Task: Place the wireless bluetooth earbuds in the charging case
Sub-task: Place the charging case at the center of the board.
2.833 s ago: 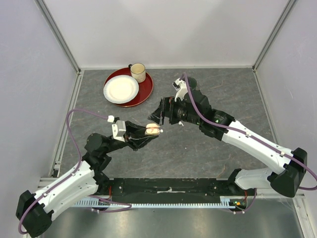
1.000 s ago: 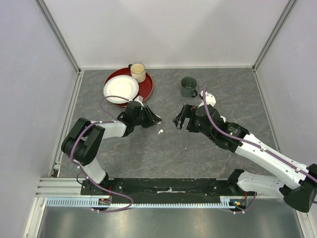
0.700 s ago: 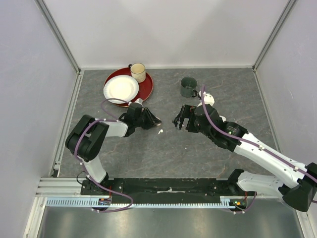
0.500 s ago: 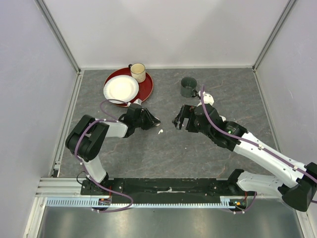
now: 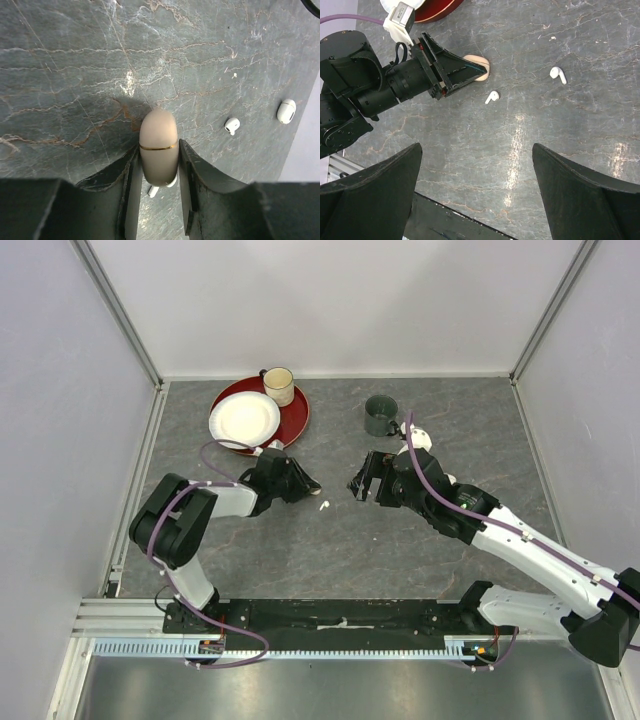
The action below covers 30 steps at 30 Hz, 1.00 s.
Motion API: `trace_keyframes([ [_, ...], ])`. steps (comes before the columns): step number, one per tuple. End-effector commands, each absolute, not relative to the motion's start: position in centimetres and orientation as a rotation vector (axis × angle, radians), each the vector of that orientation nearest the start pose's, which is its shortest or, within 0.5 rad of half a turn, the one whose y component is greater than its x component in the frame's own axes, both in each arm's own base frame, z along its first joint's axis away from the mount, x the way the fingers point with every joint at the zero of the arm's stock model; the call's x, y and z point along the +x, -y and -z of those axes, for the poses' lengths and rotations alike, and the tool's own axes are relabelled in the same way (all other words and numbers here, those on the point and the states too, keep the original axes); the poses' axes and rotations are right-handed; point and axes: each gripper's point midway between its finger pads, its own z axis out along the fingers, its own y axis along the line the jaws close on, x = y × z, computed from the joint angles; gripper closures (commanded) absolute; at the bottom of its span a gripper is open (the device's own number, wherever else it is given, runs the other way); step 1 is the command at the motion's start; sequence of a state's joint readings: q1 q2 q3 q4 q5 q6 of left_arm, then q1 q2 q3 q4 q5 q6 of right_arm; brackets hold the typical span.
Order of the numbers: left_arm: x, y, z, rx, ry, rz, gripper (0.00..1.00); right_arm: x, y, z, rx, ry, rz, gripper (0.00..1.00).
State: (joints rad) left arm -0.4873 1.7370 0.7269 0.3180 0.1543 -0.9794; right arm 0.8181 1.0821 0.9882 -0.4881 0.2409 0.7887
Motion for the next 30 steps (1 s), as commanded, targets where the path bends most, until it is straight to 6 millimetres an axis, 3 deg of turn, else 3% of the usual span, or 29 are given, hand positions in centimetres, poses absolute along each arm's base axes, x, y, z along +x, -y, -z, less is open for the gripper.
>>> trace_keyframes([
  [1, 34.3, 23.2, -2.5, -0.487, -2.401, 0.758, 0.59, 24.3, -23.9, -24.0, 0.12, -2.166, -0.709, 0.02],
  [17, 33.5, 19.2, -2.5, -0.42, -2.449, 0.467, 0.53, 25.3, -21.3, -22.9, 0.188, -2.167, -0.588, 0.02],
  [22, 33.6, 18.8, -3.0, -0.379, -2.442, 0.429, 0.51, 26.0, -20.3, -22.8, 0.199, -2.171, -0.55, 0.02],
  [24, 33.3, 18.5, -2.9, -0.367, -2.456, 0.408, 0.44, 26.2, -19.9, -22.6, 0.206, -2.177, -0.539, 0.02],
  [30, 33.1, 17.9, -3.3, -0.337, -2.455, 0.375, 0.41, 26.8, -18.1, -22.1, 0.228, -2.183, -0.47, 0.02],
])
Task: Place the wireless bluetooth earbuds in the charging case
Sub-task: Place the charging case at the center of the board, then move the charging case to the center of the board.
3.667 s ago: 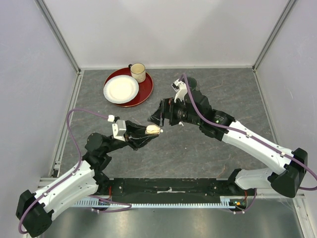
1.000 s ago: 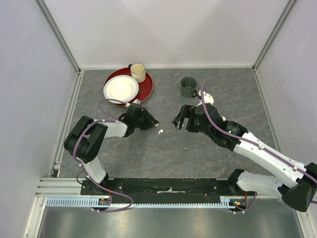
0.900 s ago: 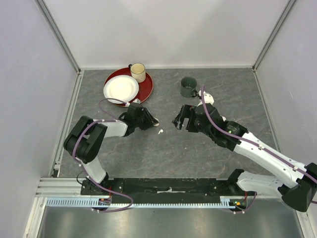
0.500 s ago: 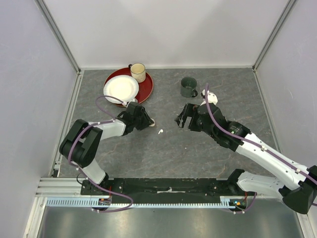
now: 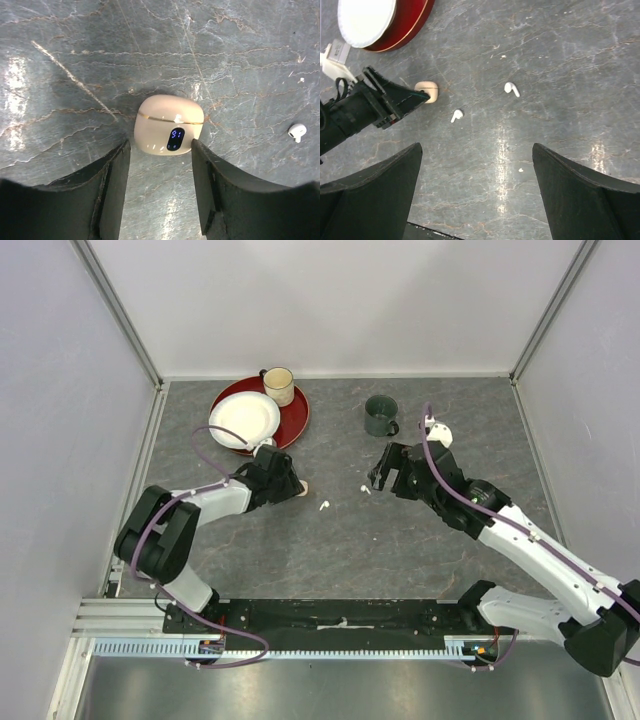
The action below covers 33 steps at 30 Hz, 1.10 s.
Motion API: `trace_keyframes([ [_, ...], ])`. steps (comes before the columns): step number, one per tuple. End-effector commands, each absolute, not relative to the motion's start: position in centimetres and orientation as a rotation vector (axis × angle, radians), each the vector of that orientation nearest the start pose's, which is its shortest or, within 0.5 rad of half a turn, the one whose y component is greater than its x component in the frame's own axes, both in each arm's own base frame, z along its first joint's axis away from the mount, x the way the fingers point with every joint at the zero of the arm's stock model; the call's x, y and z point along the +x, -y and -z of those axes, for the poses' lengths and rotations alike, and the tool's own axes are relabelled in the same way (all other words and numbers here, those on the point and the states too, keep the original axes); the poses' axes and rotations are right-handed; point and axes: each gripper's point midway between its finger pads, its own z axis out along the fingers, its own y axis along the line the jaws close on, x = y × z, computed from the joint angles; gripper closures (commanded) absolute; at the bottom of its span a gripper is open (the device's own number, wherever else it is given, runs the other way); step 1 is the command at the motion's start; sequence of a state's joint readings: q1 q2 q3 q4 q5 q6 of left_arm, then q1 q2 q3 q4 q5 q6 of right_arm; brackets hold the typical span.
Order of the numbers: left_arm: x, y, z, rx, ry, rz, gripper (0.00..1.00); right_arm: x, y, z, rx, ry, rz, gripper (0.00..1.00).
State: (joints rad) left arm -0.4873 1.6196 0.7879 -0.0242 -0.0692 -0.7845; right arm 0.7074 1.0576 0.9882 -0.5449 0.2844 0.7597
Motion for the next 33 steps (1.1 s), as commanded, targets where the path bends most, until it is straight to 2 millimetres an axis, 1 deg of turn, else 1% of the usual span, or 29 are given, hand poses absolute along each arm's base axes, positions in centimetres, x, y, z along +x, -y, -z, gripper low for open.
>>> trace_keyframes([
  [1, 33.2, 17.9, -3.7, -0.333, -2.448, 0.379, 0.41, 27.0, -17.6, -21.9, 0.239, -2.187, -0.451, 0.02],
  [3, 33.1, 17.8, -4.3, -0.318, -2.438, 0.373, 0.41, 27.7, -16.0, -21.4, 0.264, -2.196, -0.394, 0.02],
  [5, 33.0, 17.2, -5.4, -0.322, -2.412, 0.354, 0.41, 28.2, -14.6, -20.3, 0.296, -2.224, -0.335, 0.02],
  [6, 32.9, 17.0, -5.9, -0.32, -2.398, 0.352, 0.41, 28.9, -13.3, -19.9, 0.338, -2.226, -0.301, 0.02],
  [7, 32.7, 16.6, -6.2, -0.318, -2.39, 0.338, 0.41, 29.2, -12.6, -19.2, 0.359, -2.246, -0.276, 0.02],
  [8, 32.6, 16.5, -7.8, -0.315, -2.346, 0.357, 0.41, 29.3, -11.8, -18.7, 0.374, -2.262, -0.255, 0.02],
  [9, 32.3, 16.1, -8.1, -0.314, -2.332, 0.36, 0.41, 29.9, -10.1, -18.2, 0.427, -2.265, -0.223, 0.02],
  [10, 32.3, 16.1, -8.8, -0.305, -2.3, 0.377, 0.41, 30.3, -9.3, -17.5, 0.448, -2.279, -0.199, 0.02],
  [11, 32.2, 16.1, -11.1, -0.28, -2.23, 0.42, 0.41, 30.6, -8.5, -16.9, 0.473, -2.288, -0.182, 0.02],
  [12, 31.6, 15.9, -11.4, -0.268, -2.213, 0.434, 0.41, 31.1, -7.0, -16.4, 0.528, -2.299, -0.182, 0.02],
  [13, 31.4, 16.0, -12.6, -0.261, -2.17, 0.466, 0.41, 31.4, -6.2, -15.4, 0.563, -2.33, -0.176, 0.02],
  [14, 31.0, 15.9, -15.1, -0.248, -2.088, 0.516, 0.41, 31.9, -5.6, -15.2, 0.594, -2.333, -0.181, 0.02],
  [15, 30.4, 15.7, -15.7, -0.233, -2.056, 0.538, 0.41, 32.3, -4.1, -14.8, 0.647, -2.329, -0.165, 0.02],
  [16, 30.0, 15.8, -16.7, -0.216, -2.016, 0.573, 0.41, 32.8, -3.5, -13.9, 0.676, -2.345, -0.154, 0.02],
  [17, 29.8, 15.8, -17.9, -0.203, -1.967, 0.598, 0.41, 33.3, -1.8, -13.4, 0.741, -2.333, -0.14, 0.02],
  [18, 28.9, 15.6, -19.6, -0.189, -1.899, 0.642, 0.41, 33.6, -1.5, -12.7, 0.769, -2.345, -0.15, 0.02],
  [19, 28.5, 15.4, -20.2, -0.184, -1.874, 0.655, 0.36, 33.8, -1.0, -11.4, 0.806, -2.377, -0.147, 0.02],
  [20, 28.1, 15.3, -20.8, -0.189, -1.849, 0.672, 0.35, 34.2, 0.2, -11.0, 0.857, -2.367, -0.141, 0.02],
  [21, 27.3, 15.3, -21.5, -0.175, -1.819, 0.707, 0.33, 34.5, 0.6, -10.5, 0.872, -2.371, -0.129, 0.02],
  [22, 27.0, 15.4, -22.4, -0.157, -1.778, 0.733, 0.23, 34.6, 1.3, -9.6, 0.908, -2.379, -0.094, 0.02],
  [23, 26.6, 15.4, -22.6, -0.142, -1.764, 0.743, 0.19, 35.1, 1.8, -9.4, 0.923, -2.364, -0.086, 0.02],
  [24, 26.0, 15.1, -22.7, -0.144, -1.737, 0.756, 0.16, 35.3, 1.9, -8.5, 0.931, -2.384, -0.076, 0.02],
  [26, 25.4, 15.1, -22.8, -0.137, -1.707, 0.781, 0.14, 36.0, 2.0, -8.5, 0.941, -2.385, -0.08, 0.02],
  [27, 25.0, 15.1, -22.5, -0.125, -1.692, 0.796, 0.14, 36.3, 1.9, -7.9, 0.952, -2.395, -0.078, 0.02],
  [28, 24.6, 14.9, -23.1, -0.122, -1.662, 0.808, 0.14, 36.5, 1.7, -7.7, 0.966, -2.398, -0.099, 0.02],
  [29, 24.4, 14.7, -22.7, -0.128, -1.659, 0.805, 0.13, 36.8, 1.7, -7.7, 0.972, -2.394, -0.106, 0.02],
  [30, 24.3, 14.6, -22.7, -0.126, -1.652, 0.804, 0.13, 37.0, 1.6, -7.1, 0.983, -2.404, -0.105, 0.02],
  [32, 24.0, 14.3, -22.7, -0.132, -1.646, 0.799, 0.12, 37.6, 1.3, -6.9, 0.966, -2.408, -0.134, 0.02],
  [33, 23.9, 14.3, -22.6, -0.131, -1.651, 0.799, 0.12, 37.8, 1.1, -6.4, 0.954, -2.426, -0.145, 0.02],
])
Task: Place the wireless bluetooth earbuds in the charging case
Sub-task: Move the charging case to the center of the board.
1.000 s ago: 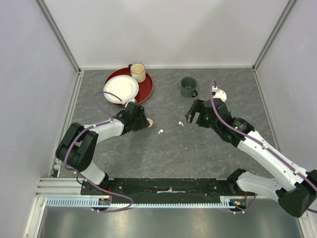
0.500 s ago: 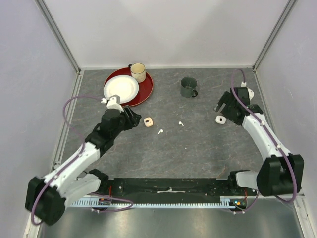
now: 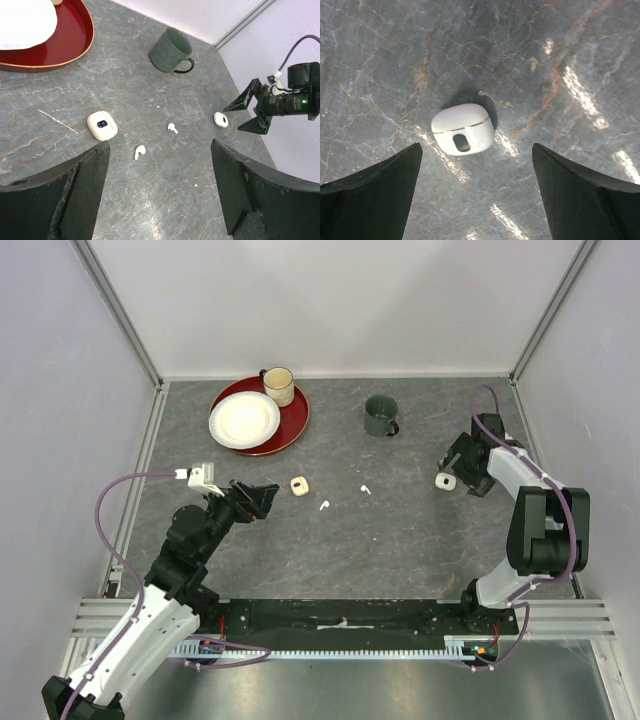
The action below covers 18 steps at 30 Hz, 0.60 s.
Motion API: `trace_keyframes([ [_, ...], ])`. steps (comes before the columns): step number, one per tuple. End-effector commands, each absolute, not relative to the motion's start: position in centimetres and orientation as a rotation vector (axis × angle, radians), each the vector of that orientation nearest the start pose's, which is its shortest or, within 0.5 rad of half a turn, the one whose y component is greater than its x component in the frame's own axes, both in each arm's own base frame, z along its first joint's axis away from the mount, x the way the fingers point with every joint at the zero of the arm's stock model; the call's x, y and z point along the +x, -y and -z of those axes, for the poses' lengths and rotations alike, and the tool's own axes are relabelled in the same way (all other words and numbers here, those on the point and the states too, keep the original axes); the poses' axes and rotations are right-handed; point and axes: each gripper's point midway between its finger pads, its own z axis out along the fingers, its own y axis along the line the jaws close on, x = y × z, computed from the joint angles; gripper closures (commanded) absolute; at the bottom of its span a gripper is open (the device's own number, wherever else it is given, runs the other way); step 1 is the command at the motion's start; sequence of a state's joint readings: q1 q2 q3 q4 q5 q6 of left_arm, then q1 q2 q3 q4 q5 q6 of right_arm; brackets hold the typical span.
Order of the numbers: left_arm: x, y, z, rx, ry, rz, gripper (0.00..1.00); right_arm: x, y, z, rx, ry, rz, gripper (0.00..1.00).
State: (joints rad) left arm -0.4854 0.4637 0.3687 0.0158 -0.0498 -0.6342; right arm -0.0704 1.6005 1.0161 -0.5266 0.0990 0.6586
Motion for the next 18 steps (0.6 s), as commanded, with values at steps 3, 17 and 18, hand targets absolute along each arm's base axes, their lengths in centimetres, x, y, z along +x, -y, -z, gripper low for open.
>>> trace_keyframes([
  [3, 23.7, 14.3, -22.5, -0.109, -1.668, 0.784, 0.12, 38.2, 0.7, -5.9, 0.901, -2.46, -0.162, 0.02],
  [17, 23.7, 15.8, -21.0, -0.027, -1.78, 0.798, 0.07, 36.7, 0.2, -2.6, 0.769, -2.575, -0.082, 0.2],
  [18, 23.7, 15.9, -20.9, -0.025, -1.786, 0.802, 0.07, 36.5, 0.1, -2.3, 0.765, -2.586, -0.072, 0.21],
])
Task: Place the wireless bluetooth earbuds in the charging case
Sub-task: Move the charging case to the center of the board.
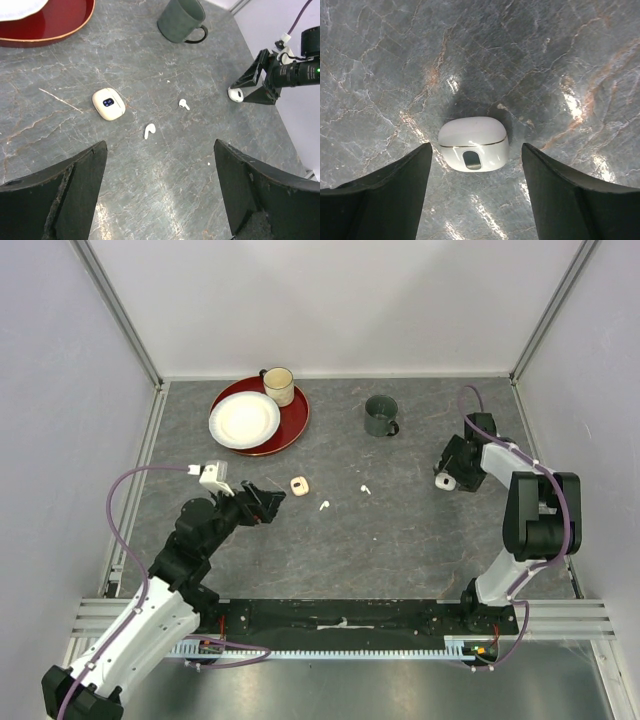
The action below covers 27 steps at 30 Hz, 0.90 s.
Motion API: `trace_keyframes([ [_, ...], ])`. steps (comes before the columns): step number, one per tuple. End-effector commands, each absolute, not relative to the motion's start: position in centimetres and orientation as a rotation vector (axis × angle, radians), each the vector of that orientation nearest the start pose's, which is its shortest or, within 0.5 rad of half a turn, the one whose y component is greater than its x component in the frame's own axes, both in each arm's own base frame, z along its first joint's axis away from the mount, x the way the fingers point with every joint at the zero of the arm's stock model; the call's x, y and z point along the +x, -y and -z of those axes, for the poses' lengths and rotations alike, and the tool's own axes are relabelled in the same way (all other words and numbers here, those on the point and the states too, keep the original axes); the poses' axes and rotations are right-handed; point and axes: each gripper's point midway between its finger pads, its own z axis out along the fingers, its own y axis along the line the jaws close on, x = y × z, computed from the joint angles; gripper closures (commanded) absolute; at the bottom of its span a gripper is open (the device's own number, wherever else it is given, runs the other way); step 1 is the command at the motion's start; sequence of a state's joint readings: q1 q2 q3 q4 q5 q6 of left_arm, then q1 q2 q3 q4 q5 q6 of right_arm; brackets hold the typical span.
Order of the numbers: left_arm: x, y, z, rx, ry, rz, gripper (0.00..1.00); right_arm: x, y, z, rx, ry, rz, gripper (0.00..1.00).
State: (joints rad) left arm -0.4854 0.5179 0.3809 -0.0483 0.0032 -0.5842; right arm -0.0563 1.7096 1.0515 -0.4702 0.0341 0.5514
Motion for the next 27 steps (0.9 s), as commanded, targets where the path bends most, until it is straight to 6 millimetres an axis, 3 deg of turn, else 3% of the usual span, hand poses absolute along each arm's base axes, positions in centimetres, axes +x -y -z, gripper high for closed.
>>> trace_keyframes([
  [1, 23.7, 15.9, -20.8, -0.026, -1.79, 0.805, 0.07, 36.4, -0.1, -2.1, 0.761, -2.592, -0.067, 0.25],
  [6, 23.4, 15.9, -21.0, -0.023, -1.794, 0.808, 0.07, 35.3, -0.2, -1.2, 0.768, -2.606, -0.024, 0.31],
  [10, 23.3, 15.4, -21.1, -0.027, -1.785, 0.784, 0.07, 34.3, -1.7, -0.6, 0.728, -2.624, -0.03, 0.42],
  [14, 23.2, 15.1, -21.1, -0.032, -1.784, 0.773, 0.07, 32.9, -2.9, -0.3, 0.698, -2.633, -0.035, 0.46],
  [18, 23.1, 15.1, -20.9, -0.036, -1.795, 0.777, 0.07, 30.2, -5.5, 0.5, 0.716, -2.659, -0.11, 0.48],
  [20, 23.0, 15.1, -20.8, -0.042, -1.797, 0.779, 0.07, 29.2, -7.5, 0.0, 0.706, -2.64, -0.165, 0.49],
  [21, 23.0, 15.1, -20.8, -0.048, -1.8, 0.78, 0.07, 27.8, -8.1, 0.8, 0.799, -2.631, -0.196, 0.48],
  [23, 23.0, 15.1, -20.9, -0.051, -1.798, 0.786, 0.07, 26.7, -10.0, 0.5, 0.826, -2.605, -0.315, 0.48],
  [24, 23.1, 15.1, -20.9, -0.059, -1.798, 0.79, 0.07, 25.6, -10.4, 1.3, 0.859, -2.599, -0.351, 0.47],
  [27, 23.2, 15.2, -21.1, -0.06, -1.794, 0.795, 0.07, 24.2, -12.1, 1.1, 0.932, -2.558, -0.431, 0.46],
])
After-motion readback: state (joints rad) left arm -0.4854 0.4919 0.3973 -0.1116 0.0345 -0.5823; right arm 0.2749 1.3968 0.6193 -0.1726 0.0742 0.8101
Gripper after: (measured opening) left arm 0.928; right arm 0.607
